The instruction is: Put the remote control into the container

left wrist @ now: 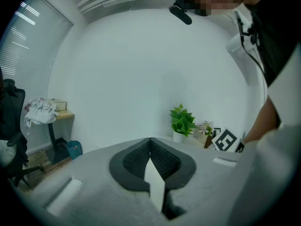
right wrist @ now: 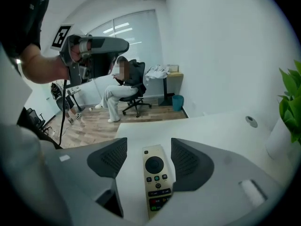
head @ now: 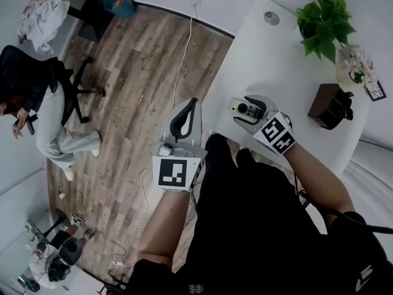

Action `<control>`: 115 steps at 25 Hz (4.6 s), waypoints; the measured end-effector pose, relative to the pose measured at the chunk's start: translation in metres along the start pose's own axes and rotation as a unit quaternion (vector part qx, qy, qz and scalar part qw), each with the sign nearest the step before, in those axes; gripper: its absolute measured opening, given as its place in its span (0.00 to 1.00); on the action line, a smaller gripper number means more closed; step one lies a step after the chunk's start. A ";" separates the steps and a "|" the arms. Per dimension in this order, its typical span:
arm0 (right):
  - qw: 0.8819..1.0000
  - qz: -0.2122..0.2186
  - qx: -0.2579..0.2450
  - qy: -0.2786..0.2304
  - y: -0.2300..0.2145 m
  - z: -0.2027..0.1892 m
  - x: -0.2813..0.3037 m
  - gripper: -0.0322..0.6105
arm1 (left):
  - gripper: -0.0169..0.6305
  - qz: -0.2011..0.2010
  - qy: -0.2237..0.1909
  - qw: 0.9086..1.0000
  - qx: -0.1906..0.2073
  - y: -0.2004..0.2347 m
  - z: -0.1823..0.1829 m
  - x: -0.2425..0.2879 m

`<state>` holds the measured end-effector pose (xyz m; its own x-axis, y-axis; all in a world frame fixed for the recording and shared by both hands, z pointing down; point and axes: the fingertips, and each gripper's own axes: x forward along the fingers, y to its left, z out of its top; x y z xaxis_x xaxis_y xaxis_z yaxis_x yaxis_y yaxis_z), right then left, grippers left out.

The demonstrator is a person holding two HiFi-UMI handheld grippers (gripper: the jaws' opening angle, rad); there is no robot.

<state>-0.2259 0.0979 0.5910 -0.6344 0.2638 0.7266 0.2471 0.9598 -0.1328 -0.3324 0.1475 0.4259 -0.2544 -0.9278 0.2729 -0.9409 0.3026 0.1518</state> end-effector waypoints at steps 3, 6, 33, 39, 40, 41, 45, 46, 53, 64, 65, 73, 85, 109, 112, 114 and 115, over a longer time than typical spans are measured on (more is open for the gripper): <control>0.999 0.005 -0.003 0.031 0.001 -0.008 0.015 0.57 | 0.03 0.004 0.011 1.000 -0.003 0.013 -0.007 -0.001; 0.998 0.000 -0.018 0.052 0.001 -0.010 0.026 0.57 | 0.03 0.012 0.019 1.000 -0.010 0.025 -0.014 -0.001; 0.994 -0.022 -0.001 0.105 -0.020 -0.013 0.040 0.37 | 0.03 -0.032 0.021 0.999 -0.016 0.066 -0.001 0.040; 0.994 -0.075 0.061 0.057 -0.049 0.001 0.003 0.37 | 0.03 -0.096 0.012 0.995 0.005 0.039 0.021 0.079; 0.992 -0.085 0.072 0.050 -0.053 0.002 -0.005 0.37 | 0.03 -0.110 0.011 0.994 0.008 0.031 0.025 0.086; 0.991 -0.096 0.081 0.045 -0.057 0.003 -0.013 0.37 | 0.03 -0.123 0.010 0.992 0.011 0.024 0.029 0.093; 0.982 -0.143 0.125 0.018 -0.073 -0.006 -0.046 0.37 | 0.03 -0.179 0.003 0.984 0.024 -0.014 0.041 0.120; 0.979 -0.153 0.135 0.012 -0.078 -0.013 -0.055 0.37 | 0.03 -0.190 0.002 0.981 0.027 -0.026 0.043 0.127; 0.962 -0.207 0.176 -0.020 -0.092 -0.040 -0.105 0.37 | 0.03 -0.245 0.009 0.968 0.043 -0.086 0.038 0.155; 0.933 -0.278 0.209 -0.092 -0.099 -0.060 -0.202 0.37 | 0.03 -0.295 -0.014 0.953 0.066 -0.177 0.063 0.165; 0.930 -0.286 0.211 -0.099 -0.100 -0.063 -0.212 0.37 | 0.03 -0.298 -0.015 0.952 0.070 -0.185 0.066 0.166; 0.904 -0.342 0.218 -0.132 -0.113 -0.084 -0.282 0.37 | 0.03 -0.331 -0.027 0.939 0.092 -0.251 0.087 0.174; 0.868 -0.376 0.244 -0.216 -0.147 -0.107 -0.338 0.37 | 0.03 -0.326 -0.027 0.940 0.101 -0.295 0.096 0.194; 0.837 -0.392 0.245 -0.293 -0.186 -0.133 -0.334 0.38 | 0.03 -0.302 0.004 0.944 0.134 -0.302 0.082 0.215; 0.828 -0.402 0.241 -0.306 -0.187 -0.136 -0.336 0.38 | 0.03 -0.307 0.010 0.941 0.142 -0.304 0.075 0.215; 0.823 -0.409 0.236 -0.317 -0.188 -0.134 -0.340 0.38 | 0.03 -0.311 0.011 0.939 0.145 -0.305 0.072 0.215; 0.820 -0.411 0.234 -0.322 -0.188 -0.132 -0.342 0.38 | 0.03 -0.312 0.012 0.939 0.145 -0.306 0.072 0.215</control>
<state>0.0419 -0.1855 0.4565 -0.7381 -0.6401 0.2133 -0.6707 0.7302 -0.1298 -0.1149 -0.1604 0.3698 0.3675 -0.8989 0.2384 -0.9276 -0.3727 0.0248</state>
